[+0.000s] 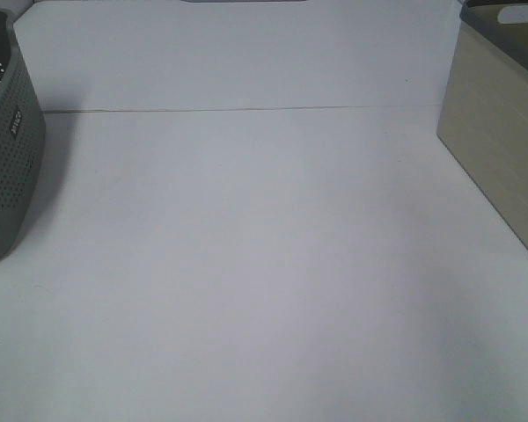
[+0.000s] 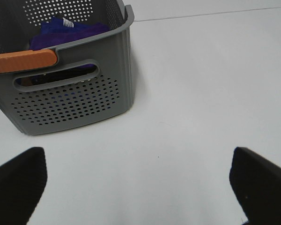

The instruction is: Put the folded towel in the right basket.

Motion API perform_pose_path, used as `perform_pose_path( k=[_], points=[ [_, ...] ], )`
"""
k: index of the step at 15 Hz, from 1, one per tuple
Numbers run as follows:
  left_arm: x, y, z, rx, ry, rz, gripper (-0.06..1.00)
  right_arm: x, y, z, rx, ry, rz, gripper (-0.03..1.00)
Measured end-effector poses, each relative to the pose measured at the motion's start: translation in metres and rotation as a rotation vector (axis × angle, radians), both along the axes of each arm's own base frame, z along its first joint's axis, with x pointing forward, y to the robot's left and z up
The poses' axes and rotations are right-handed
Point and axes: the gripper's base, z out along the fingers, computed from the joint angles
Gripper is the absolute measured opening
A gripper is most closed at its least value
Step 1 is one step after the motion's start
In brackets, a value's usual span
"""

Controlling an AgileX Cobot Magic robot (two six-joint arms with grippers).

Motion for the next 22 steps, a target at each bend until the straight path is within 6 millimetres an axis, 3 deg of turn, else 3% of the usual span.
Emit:
perform_pose_path(
  k=[3, 4, 7, 8, 12, 14, 15, 16, 17, 22],
  points=[
    [0.000, 0.000, 0.000, 0.000, 0.000, 0.000, 0.99, 0.005, -0.005, -0.010, -0.005, 0.035, -0.037, 0.10],
    [0.000, 0.000, 0.000, 0.000, 0.000, 0.000, 0.99, 0.007, -0.006, -0.013, 0.009, 0.043, -0.047, 0.20],
    [0.000, 0.000, 0.000, 0.000, 0.000, 0.000, 0.99, 0.007, -0.006, -0.014, 0.017, 0.045, -0.052, 0.83],
    [0.000, 0.000, 0.000, 0.000, 0.000, 0.000, 0.99, 0.007, -0.006, -0.014, 0.017, 0.045, -0.052, 0.92],
    [0.000, 0.000, 0.000, 0.000, 0.000, 0.000, 0.99, 0.007, -0.005, -0.013, 0.041, 0.043, -0.057, 0.98],
    [0.000, 0.000, 0.000, 0.000, 0.000, 0.000, 0.99, 0.010, 0.009, -0.011, 0.120, 0.022, 0.006, 0.98],
    [0.000, 0.000, 0.000, 0.000, 0.000, 0.000, 0.99, 0.012, 0.024, -0.010, 0.143, 0.016, 0.050, 0.98],
    [0.000, 0.000, 0.000, 0.000, 0.000, 0.000, 0.99, 0.019, 0.067, -0.011, 0.111, 0.032, 0.125, 0.98],
    [0.000, 0.000, 0.000, 0.000, 0.000, 0.000, 0.99, 0.021, 0.086, -0.013, 0.079, 0.046, 0.133, 0.98],
    [0.000, 0.000, 0.000, 0.000, 0.000, 0.000, 0.99, 0.012, 0.153, -0.025, -0.034, 0.138, 0.185, 0.98]
  ],
)
